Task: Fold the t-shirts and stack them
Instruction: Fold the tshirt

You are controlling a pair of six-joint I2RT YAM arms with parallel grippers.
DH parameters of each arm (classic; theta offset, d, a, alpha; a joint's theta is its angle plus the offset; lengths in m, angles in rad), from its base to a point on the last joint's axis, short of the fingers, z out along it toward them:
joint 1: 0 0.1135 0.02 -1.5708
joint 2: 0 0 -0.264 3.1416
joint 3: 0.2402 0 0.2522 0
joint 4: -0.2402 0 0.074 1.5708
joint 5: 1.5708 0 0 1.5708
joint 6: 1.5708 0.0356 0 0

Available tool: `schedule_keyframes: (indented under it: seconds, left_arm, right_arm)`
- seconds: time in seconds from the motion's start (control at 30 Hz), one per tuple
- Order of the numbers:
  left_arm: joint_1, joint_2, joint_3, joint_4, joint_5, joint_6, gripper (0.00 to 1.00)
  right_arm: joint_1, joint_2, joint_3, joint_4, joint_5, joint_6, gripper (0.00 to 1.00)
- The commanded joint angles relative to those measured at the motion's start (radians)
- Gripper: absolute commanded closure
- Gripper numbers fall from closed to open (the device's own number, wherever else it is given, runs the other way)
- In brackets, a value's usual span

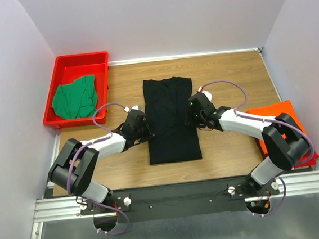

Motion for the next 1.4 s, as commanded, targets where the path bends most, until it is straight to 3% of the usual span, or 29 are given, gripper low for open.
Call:
schedule_keyframes:
  seconds: [0.0, 0.13, 0.27, 0.63, 1.37]
  left_arm:
    - [0.000, -0.046, 0.073, -0.003, -0.020, 0.075, 0.93]
    - [-0.010, -0.034, 0.144, -0.004, 0.012, 0.119, 0.93]
    - [-0.024, 0.024, 0.187, -0.004, 0.022, 0.132, 0.95]
    - [-0.017, 0.228, 0.239, 0.006, -0.049, 0.101, 0.97]
    - [0.082, 0.147, 0.139, 0.022, -0.117, 0.106, 0.97]
  right_arm:
    - [-0.002, -0.031, 0.032, -0.012, 0.059, -0.021, 0.48]
    - [0.001, -0.041, 0.050, -0.011, 0.026, -0.052, 0.58]
    - [0.012, -0.018, 0.055, -0.011, 0.023, -0.067, 0.59]
    - [0.010, 0.180, 0.106, 0.006, 0.221, -0.102, 0.59]
    - [-0.039, 0.159, 0.032, 0.005, 0.160, -0.072, 0.59]
